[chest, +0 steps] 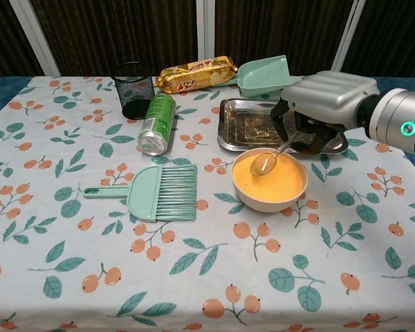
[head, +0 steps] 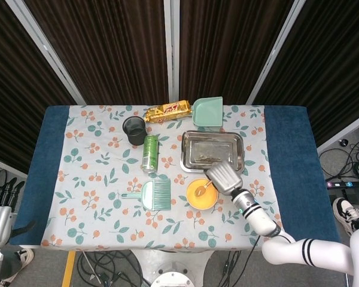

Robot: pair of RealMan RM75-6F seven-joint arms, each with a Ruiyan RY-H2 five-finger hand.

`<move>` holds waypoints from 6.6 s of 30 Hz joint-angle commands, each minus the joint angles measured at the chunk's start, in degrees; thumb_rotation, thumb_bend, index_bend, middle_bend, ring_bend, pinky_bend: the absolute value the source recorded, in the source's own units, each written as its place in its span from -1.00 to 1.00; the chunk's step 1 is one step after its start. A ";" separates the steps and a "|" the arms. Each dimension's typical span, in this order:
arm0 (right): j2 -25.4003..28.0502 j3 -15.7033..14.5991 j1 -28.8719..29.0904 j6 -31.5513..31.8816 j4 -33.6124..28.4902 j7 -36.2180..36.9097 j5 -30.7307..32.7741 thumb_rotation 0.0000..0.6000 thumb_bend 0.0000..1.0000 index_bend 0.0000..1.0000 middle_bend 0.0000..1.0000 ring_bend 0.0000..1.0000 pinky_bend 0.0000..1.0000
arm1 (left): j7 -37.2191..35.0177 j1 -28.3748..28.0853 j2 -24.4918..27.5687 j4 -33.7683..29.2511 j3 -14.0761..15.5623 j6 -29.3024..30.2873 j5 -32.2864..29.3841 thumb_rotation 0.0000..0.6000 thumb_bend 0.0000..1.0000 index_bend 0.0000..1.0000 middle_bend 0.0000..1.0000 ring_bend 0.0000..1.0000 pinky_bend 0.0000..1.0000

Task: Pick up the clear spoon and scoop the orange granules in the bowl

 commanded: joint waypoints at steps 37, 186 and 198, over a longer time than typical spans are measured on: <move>-2.85 -6.34 9.49 -0.78 -0.84 -21.38 2.15 1.00 -0.16 0.59 0.95 1.00 1.00 | -0.71 0.46 -0.57 0.73 0.45 -0.58 -0.28 1.00 -0.94 -0.79 -0.87 -0.86 -0.81; -10.02 12.02 1.95 0.60 16.26 -6.25 10.25 1.00 -0.14 0.60 1.00 1.00 1.00 | 2.75 0.11 1.31 -3.27 0.55 -0.74 0.58 1.00 -0.94 -0.79 -0.87 -0.86 -0.81; -20.44 14.51 7.62 -6.39 33.72 -4.06 23.37 1.00 -0.66 0.00 1.00 1.00 1.00 | 3.47 0.04 1.64 -4.02 0.59 -1.03 0.16 1.00 -0.94 -0.79 -0.87 -0.86 -0.81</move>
